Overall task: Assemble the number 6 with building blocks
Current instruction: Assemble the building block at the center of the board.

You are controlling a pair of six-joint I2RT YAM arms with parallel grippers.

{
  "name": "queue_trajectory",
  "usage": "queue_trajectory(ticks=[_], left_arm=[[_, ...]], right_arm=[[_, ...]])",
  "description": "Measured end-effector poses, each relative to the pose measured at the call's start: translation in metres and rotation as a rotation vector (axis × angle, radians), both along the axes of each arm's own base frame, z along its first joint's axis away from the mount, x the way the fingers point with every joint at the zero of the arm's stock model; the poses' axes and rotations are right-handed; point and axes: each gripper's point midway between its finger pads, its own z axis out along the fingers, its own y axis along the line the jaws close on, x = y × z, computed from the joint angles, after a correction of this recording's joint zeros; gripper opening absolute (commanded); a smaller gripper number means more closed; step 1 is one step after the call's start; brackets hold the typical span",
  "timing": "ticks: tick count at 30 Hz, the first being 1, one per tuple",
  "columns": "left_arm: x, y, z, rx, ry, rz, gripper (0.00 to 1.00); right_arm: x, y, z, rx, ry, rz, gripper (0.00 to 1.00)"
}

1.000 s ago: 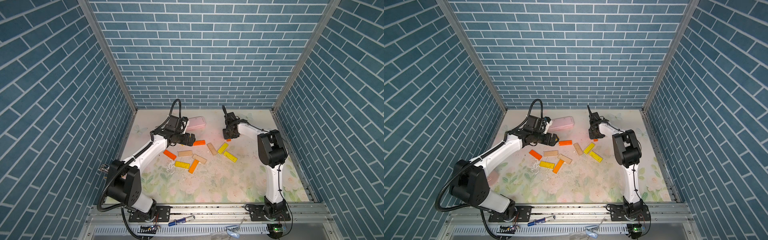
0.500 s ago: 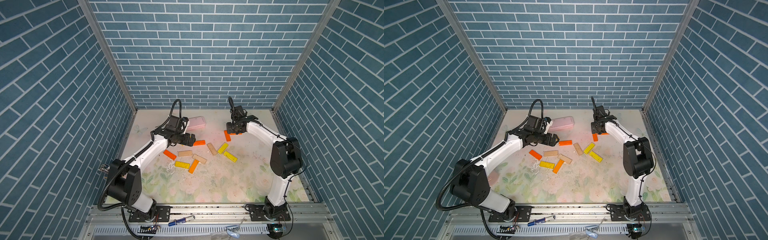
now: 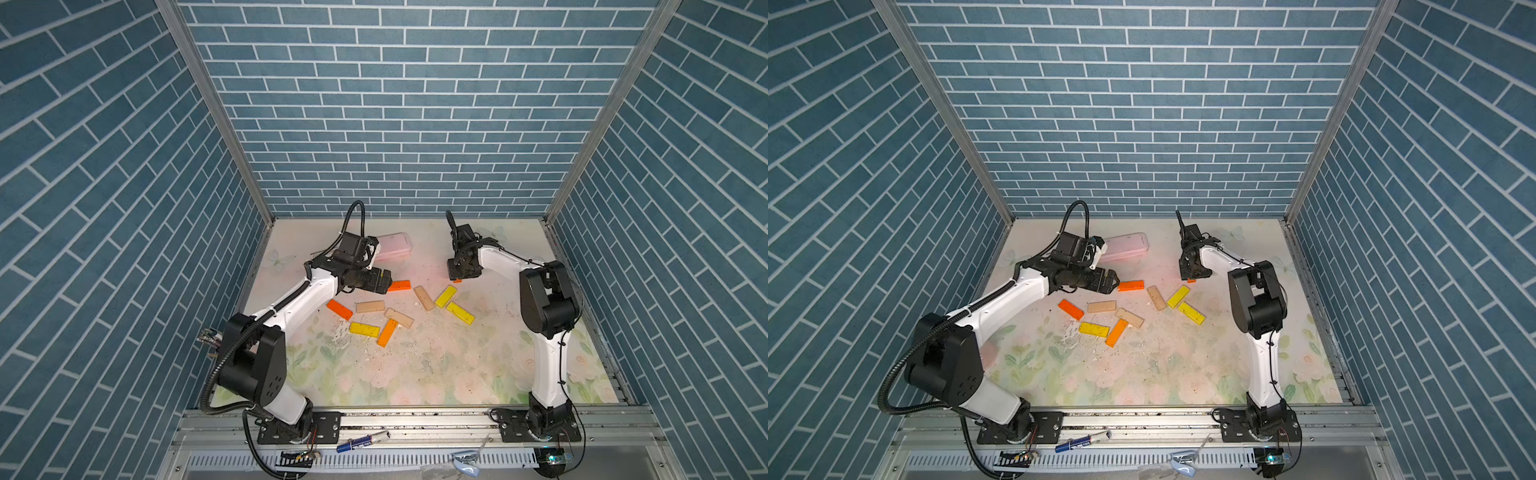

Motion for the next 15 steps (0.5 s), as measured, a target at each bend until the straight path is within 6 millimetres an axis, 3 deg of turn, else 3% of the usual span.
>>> queue_trajectory(ticks=[15], left_arm=[[0.0003, -0.0004, -0.0055, 0.003, 0.015, 0.003, 0.98]], right_arm=[[0.0053, 0.002, -0.0095, 0.002, 0.013, -0.025, 0.33]])
